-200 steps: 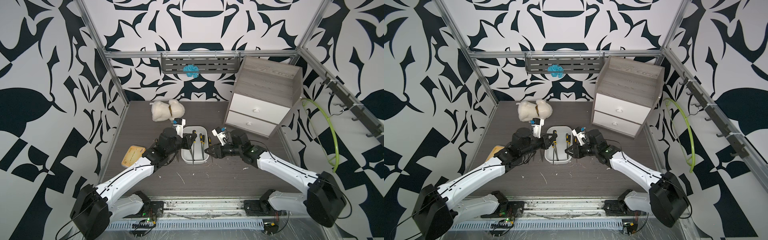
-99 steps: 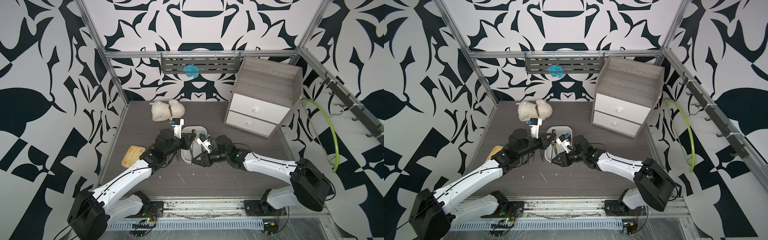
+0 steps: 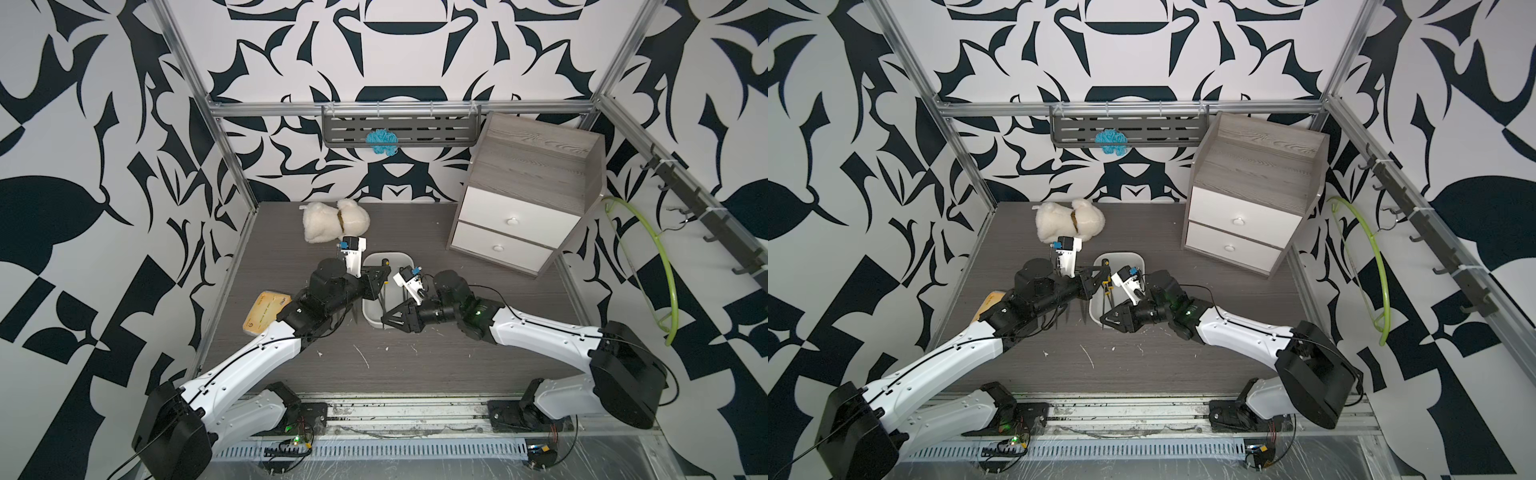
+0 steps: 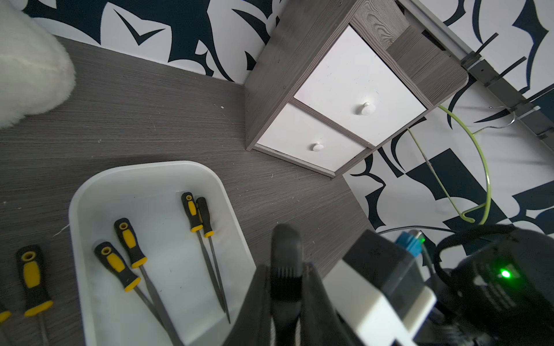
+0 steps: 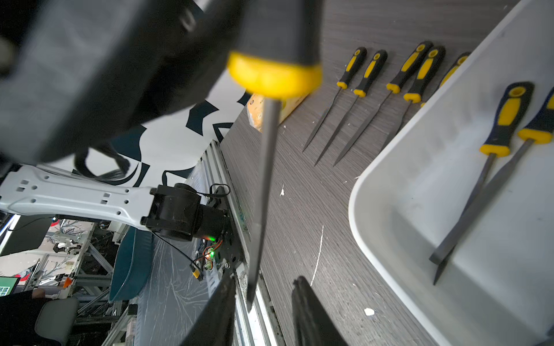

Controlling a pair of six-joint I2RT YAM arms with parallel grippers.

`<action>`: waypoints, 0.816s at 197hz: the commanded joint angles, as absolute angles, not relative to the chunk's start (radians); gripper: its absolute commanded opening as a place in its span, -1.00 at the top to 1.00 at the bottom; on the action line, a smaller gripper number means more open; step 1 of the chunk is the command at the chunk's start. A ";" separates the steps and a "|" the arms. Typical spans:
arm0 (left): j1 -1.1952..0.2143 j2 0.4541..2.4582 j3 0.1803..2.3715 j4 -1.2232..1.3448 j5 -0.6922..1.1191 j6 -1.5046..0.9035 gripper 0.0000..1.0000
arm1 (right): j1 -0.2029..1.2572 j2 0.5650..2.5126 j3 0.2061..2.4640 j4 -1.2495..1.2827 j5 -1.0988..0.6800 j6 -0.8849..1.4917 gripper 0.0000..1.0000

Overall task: Take the file tool out of the storage box
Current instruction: Pick up the file tool from the storage box.

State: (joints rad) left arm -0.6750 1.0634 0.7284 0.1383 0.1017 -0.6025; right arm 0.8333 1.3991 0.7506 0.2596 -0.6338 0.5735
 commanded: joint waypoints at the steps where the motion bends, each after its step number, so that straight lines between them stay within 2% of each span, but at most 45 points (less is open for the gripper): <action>1: -0.672 1.067 0.724 0.161 0.107 -0.598 1.00 | 0.845 1.407 0.799 0.294 -0.651 0.573 0.27; 43: -0.672 1.093 0.735 0.157 0.115 -0.601 1.00 | 0.846 1.411 0.803 0.304 -0.647 0.566 0.40; 70: -0.673 1.104 0.734 0.165 0.120 -0.608 1.00 | 0.848 1.411 0.802 0.306 -0.637 0.563 0.73; 111: -0.672 1.101 0.734 0.163 0.119 -0.611 1.00 | 0.848 1.401 0.801 0.277 -0.599 0.546 1.00; 120: -0.673 1.097 0.735 0.160 0.117 -0.611 1.00 | 0.848 1.394 0.797 0.270 -0.587 0.543 1.00; 133: -0.673 1.092 0.736 0.152 0.114 -0.611 0.41 | 0.848 1.386 0.798 0.248 -0.569 0.533 1.00; 143: -0.672 1.089 0.737 0.146 0.107 -0.612 0.05 | 0.847 1.380 0.800 0.226 -0.556 0.527 1.00; 161: -0.672 1.072 0.734 0.124 0.066 -0.620 -0.43 | 0.847 1.360 0.818 0.121 -0.491 0.505 1.00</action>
State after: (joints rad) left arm -0.6739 1.1004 0.7284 0.1474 0.0975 -0.6178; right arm 0.8413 1.4197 0.7658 0.2066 -0.5671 0.5568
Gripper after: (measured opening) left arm 0.582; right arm 0.069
